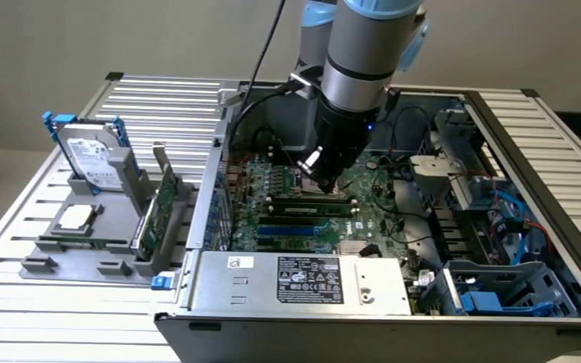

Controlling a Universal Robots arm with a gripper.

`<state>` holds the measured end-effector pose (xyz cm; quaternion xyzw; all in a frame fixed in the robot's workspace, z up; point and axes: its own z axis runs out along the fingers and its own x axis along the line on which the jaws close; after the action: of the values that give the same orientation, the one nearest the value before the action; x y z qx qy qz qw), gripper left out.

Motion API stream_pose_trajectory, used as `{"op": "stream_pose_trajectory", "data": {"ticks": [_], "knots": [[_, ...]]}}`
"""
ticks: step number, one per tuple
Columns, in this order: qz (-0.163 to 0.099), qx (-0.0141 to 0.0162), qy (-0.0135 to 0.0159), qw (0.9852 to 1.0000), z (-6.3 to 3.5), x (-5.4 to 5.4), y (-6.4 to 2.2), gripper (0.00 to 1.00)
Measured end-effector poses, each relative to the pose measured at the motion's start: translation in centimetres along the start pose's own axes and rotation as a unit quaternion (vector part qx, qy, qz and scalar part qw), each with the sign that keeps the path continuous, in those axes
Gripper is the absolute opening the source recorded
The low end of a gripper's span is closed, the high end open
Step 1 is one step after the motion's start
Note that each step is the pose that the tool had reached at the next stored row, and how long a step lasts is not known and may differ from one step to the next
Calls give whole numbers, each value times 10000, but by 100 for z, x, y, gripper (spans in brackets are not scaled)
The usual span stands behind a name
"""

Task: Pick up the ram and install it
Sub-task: 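Press down the ram until it locks into place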

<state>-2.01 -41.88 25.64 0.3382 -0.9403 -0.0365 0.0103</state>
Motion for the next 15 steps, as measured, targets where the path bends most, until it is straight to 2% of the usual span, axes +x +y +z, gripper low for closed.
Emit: {"op": "stream_pose_trajectory", "data": {"ticks": [8, 15], "knots": [[452, 23, -17, 9990, 0, 0, 0, 11], [912, 28, -49, 9958, 0, 0, 0, 11]]}}
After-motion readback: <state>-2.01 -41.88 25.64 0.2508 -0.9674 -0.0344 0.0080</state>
